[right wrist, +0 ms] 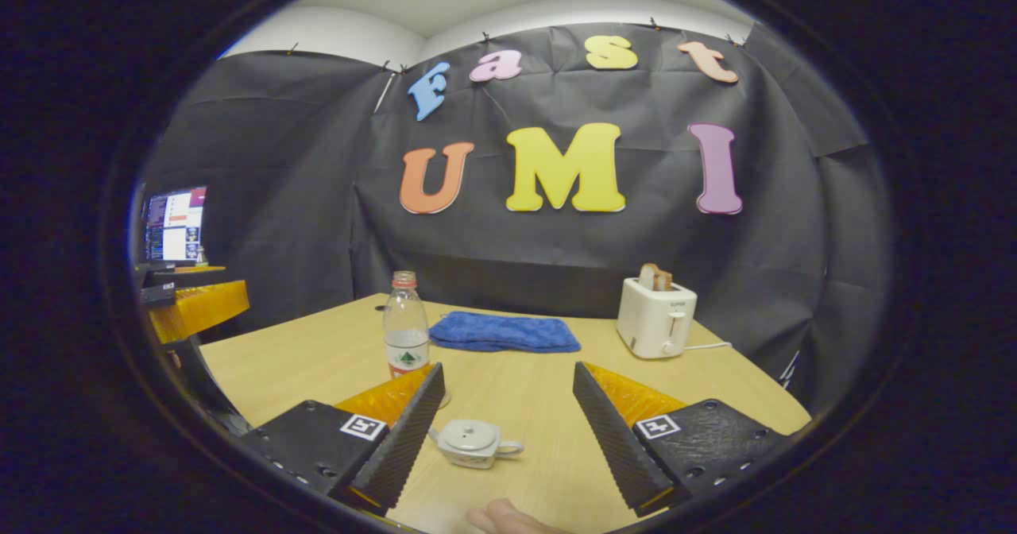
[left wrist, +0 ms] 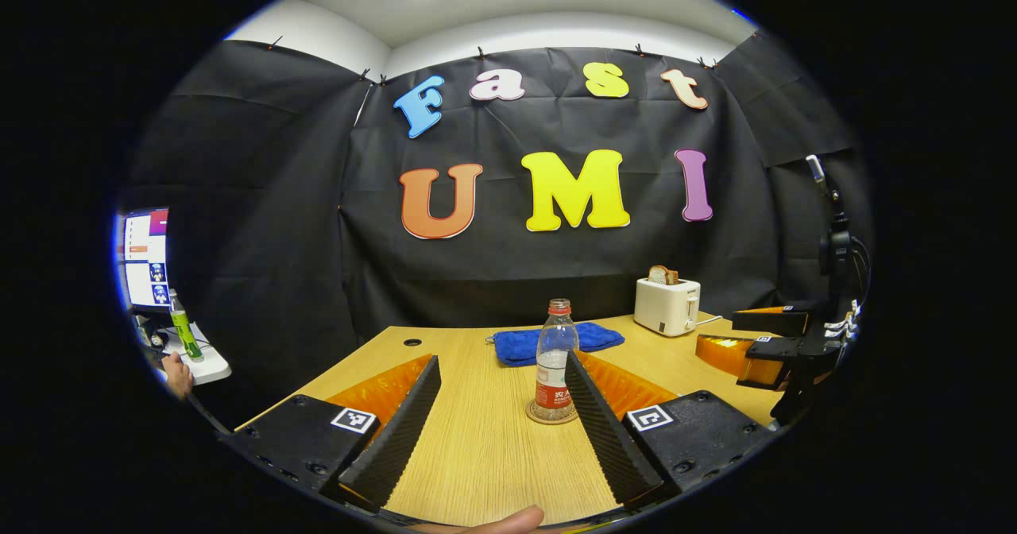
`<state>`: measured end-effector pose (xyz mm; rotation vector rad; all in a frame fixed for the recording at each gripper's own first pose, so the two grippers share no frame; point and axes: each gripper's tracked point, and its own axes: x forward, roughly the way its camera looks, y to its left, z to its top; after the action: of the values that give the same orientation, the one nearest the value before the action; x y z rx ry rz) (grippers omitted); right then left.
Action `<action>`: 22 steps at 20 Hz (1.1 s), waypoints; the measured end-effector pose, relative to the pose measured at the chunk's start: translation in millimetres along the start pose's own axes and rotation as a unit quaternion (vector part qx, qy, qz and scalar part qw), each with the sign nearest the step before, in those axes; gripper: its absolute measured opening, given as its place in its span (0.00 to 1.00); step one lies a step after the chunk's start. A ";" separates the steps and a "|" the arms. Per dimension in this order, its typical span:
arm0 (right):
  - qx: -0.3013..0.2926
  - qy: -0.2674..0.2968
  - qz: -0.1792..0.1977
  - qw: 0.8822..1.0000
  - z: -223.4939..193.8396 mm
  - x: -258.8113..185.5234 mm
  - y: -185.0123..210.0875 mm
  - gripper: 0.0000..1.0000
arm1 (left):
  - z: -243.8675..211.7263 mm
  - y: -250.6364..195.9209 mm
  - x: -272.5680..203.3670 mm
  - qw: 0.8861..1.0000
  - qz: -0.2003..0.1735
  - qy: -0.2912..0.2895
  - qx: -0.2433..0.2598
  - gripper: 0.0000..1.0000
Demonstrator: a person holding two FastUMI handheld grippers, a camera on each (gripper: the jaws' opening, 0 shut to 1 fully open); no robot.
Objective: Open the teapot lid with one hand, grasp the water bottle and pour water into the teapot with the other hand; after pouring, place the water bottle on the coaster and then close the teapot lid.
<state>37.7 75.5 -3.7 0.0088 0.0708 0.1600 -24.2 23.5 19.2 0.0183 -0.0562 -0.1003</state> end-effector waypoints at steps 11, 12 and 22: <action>0.036 -0.026 -0.059 0.997 13.3 -67.5 -83.9 0.95 | -8.2 -46.8 5.2 0.999 -0.010 0.026 0.017 0.99; 0.046 -0.030 -0.062 0.997 16.8 -71.4 -89.6 0.95 | -6.2 -47.5 5.3 0.999 -0.006 0.023 0.021 0.99; 0.059 -0.016 -0.070 0.996 11.3 -72.4 -100.0 0.95 | -2.2 -59.7 4.3 0.999 -0.011 0.004 0.048 0.95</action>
<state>-17.0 -34.8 11.1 0.1235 0.0476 0.0161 -25.8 -36.2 15.9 0.1155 -0.0529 -0.1192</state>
